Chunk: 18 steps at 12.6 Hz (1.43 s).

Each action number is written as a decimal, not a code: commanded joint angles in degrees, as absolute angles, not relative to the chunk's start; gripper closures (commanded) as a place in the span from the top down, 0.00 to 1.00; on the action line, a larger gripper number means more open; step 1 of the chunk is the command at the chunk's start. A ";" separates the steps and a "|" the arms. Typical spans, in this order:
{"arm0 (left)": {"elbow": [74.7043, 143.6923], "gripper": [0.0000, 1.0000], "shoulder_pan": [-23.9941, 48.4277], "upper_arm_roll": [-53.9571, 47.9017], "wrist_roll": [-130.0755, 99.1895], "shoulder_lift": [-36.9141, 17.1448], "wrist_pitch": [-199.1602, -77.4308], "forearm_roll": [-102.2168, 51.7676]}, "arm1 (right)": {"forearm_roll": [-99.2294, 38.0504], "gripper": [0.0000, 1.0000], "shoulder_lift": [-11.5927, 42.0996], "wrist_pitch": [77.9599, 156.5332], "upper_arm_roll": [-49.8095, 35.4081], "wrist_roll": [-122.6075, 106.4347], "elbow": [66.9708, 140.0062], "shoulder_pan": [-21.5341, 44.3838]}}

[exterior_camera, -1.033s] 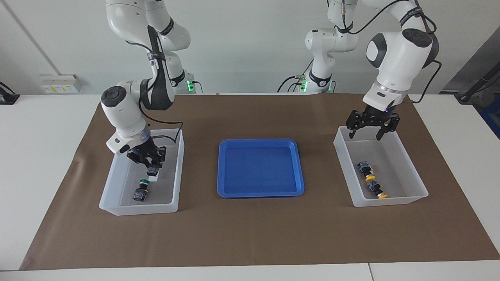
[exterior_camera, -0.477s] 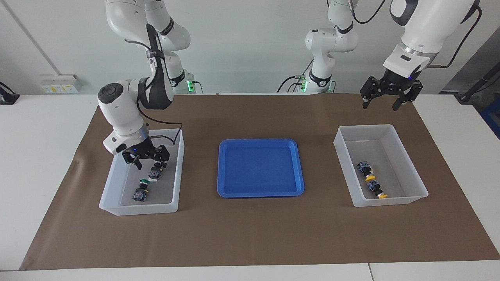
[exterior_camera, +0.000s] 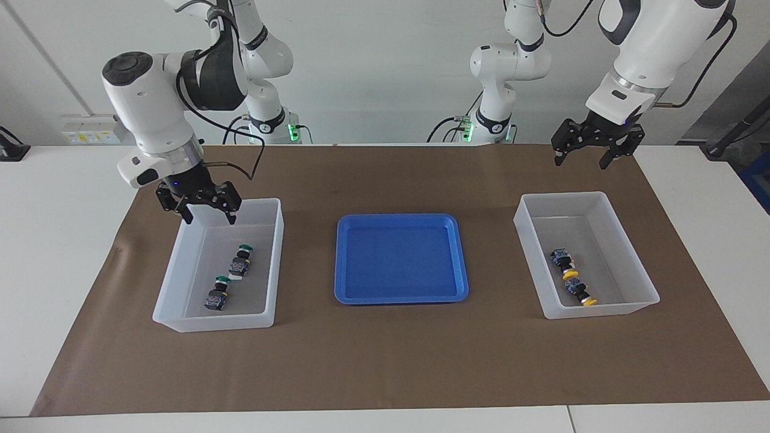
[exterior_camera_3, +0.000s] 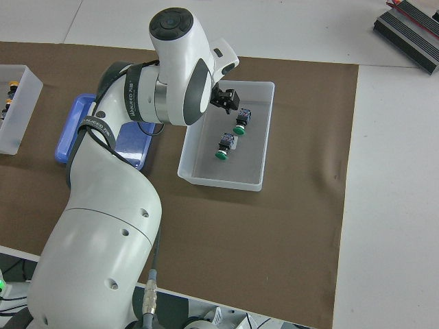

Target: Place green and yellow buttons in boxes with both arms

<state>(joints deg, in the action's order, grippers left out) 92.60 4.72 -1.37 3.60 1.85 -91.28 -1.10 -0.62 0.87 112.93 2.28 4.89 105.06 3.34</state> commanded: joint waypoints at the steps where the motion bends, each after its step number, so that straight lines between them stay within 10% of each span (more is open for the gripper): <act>1: 94.04 1.00 2.74 -1.41 8.67 3.43 -91.50 0.00 | 0.62 1.00 0.00 104.98 1.76 6.15 99.08 2.64; 7: 94.13 1.00 1.84 -1.49 5.01 3.60 -91.49 -0.44 | 0.88 1.00 -3.68 87.29 3.07 6.95 90.09 2.29; 18: 94.04 1.00 1.58 -1.49 5.45 3.43 -93.25 -0.44 | 0.26 1.00 -4.66 85.17 2.20 5.19 90.88 1.14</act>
<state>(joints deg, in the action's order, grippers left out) 92.68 1.88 -1.36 5.73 2.16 -92.09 -1.05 0.08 -4.04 86.22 2.99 6.38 90.26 1.84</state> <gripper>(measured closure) 0.000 0.000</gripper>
